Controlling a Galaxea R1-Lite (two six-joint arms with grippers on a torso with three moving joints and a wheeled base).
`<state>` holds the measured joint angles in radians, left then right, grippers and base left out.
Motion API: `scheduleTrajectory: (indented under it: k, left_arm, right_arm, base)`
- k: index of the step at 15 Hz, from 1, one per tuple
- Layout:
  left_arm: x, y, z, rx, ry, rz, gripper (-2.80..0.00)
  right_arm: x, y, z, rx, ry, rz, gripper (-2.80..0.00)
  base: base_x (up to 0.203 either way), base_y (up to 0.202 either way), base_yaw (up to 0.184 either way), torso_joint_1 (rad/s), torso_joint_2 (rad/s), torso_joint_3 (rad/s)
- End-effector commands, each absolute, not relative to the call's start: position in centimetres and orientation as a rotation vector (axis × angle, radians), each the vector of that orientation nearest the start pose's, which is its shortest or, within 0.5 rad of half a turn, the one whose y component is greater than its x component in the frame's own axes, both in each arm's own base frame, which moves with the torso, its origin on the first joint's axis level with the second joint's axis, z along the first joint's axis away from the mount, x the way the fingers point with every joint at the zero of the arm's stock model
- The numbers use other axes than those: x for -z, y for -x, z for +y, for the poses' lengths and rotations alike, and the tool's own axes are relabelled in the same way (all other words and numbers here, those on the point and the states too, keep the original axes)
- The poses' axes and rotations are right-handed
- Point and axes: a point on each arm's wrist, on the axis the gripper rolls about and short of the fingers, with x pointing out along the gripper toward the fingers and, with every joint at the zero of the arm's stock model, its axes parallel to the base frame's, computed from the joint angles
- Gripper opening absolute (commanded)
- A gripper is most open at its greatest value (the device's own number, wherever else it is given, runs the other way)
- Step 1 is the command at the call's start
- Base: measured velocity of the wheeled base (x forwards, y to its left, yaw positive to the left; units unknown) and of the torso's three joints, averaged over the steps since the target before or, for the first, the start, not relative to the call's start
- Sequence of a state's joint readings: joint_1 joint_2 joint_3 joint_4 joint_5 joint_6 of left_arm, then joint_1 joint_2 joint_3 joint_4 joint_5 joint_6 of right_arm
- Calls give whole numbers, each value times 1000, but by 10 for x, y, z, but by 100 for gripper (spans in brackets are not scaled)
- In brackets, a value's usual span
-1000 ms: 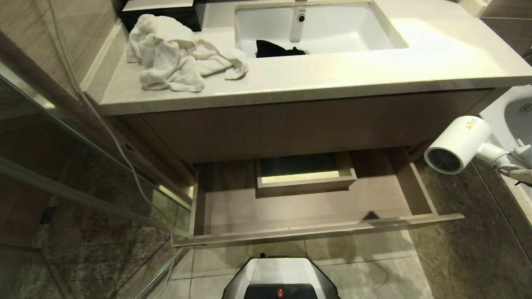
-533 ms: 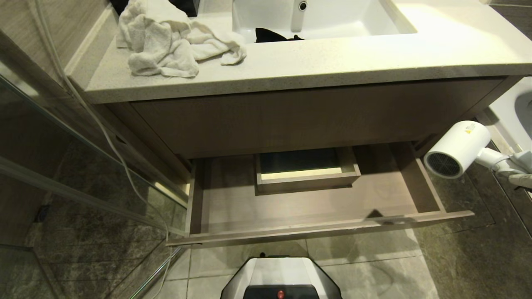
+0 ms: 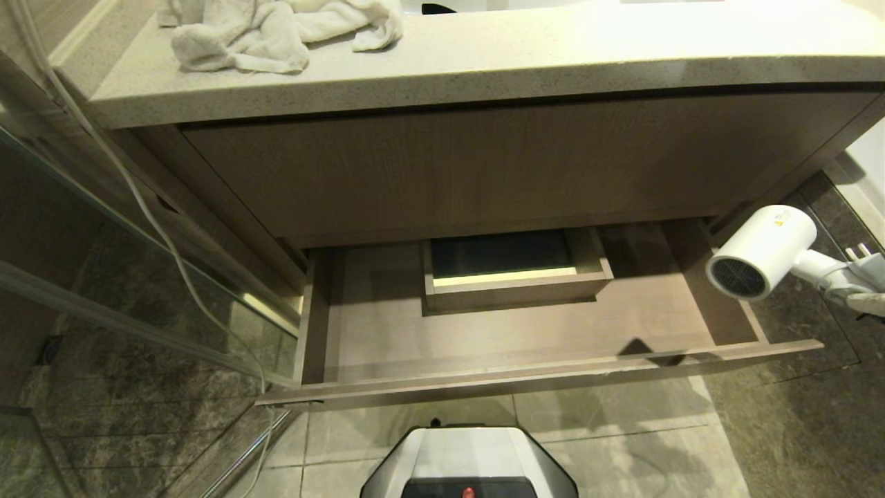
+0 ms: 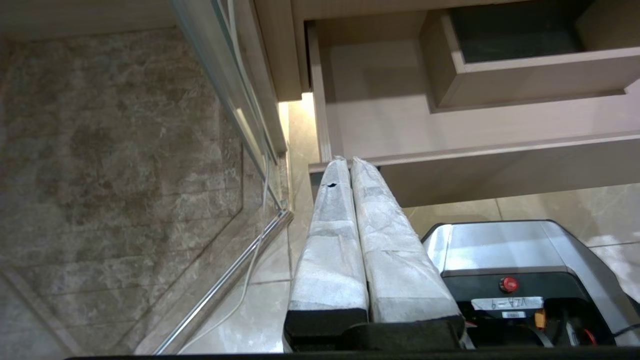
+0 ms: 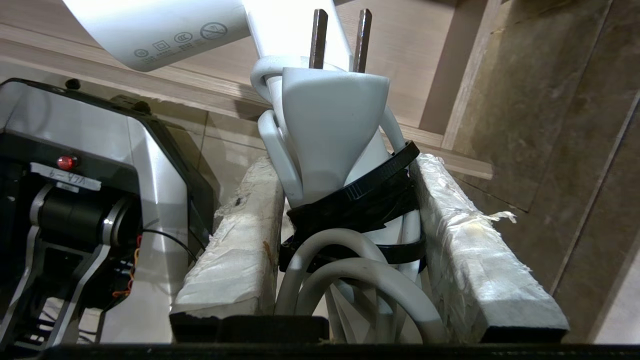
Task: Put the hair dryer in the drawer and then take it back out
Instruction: Put it into the drawer
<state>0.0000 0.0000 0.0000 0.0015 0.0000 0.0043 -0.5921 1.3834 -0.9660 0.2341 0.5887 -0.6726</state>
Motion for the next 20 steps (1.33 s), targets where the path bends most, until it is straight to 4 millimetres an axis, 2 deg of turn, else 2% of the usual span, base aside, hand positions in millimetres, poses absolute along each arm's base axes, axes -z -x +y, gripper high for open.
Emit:
scheduleTrajectory:
  k: [1,4,9,14,20]
  left_arm:
    - [-75,23,0,0,-5,2,-280]
    - [-75,23,0,0,-5,3,-280]
    - [-75,23,0,0,-5,2,-280]
    - [-75,23,0,0,-5,2,-280]
    - [-75,23,0,0,-5,3,-280]
  right_arm:
    - [-233,-184,-109,-180,295,510,-280]
    - [-233,-184,-109,-180,295,510,-280]
    - [-232,-184,-109,-180,293,513,-280]
    - [-225,-183,-108,-187,276,536,-280]
    - [-213,-183,-108,-198,249,571,-280]
  base:
    - [0,0,0,-358,441,125]
    - [0,0,0,-254,412,171]
    - [0,0,0,-58,398,323]
    - [0,0,0,86,217,324]
    - [0,0,0,61,35,85]
